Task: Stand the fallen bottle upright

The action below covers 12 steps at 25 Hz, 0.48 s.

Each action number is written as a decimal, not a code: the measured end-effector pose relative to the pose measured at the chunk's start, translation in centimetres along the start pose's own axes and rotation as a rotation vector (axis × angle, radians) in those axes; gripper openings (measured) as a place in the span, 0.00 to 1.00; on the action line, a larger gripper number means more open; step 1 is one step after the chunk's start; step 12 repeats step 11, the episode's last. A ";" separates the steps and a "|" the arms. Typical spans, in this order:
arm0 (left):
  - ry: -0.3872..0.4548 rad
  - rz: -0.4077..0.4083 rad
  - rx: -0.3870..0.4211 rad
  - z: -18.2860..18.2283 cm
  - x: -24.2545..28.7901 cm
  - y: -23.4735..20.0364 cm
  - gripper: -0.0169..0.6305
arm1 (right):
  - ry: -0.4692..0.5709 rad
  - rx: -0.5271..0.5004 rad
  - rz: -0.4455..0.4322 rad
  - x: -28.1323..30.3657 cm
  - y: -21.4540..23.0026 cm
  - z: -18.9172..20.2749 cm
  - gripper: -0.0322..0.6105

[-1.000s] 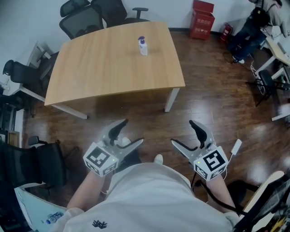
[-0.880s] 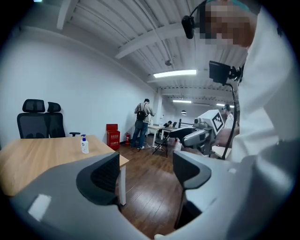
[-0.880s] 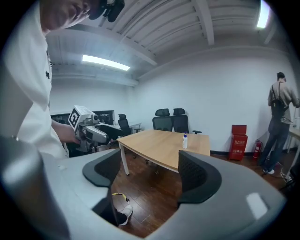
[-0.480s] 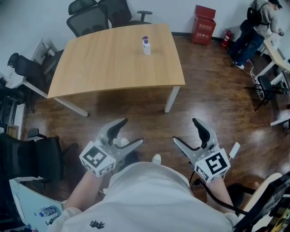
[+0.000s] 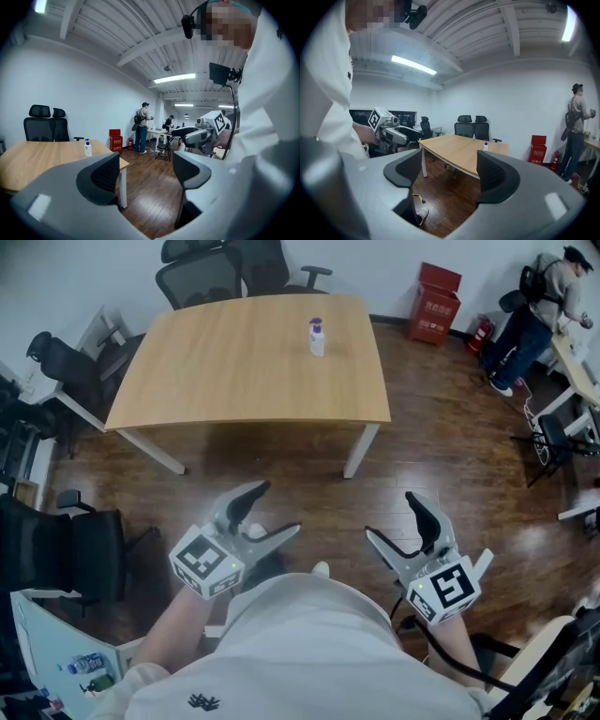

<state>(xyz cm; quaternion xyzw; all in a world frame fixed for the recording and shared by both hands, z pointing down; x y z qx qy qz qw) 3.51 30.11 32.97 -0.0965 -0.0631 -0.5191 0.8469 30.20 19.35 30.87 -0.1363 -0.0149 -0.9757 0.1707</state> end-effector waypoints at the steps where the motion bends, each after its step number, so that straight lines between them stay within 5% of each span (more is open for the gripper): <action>1: 0.000 -0.003 0.000 0.0 0.1 0.0 0.57 | 0.000 0.000 0.000 -0.1 0.1 0.0 0.63; 12: -0.018 -0.001 0.007 -0.2 2.1 -1.1 0.57 | 0.002 0.017 0.022 -0.5 1.6 0.5 0.62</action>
Point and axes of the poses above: the fingertips, and each gripper's own axes: x forward along the fingers, y to its right, z out of its underside, the point moved 9 cm from there along -x, backward along the fingers
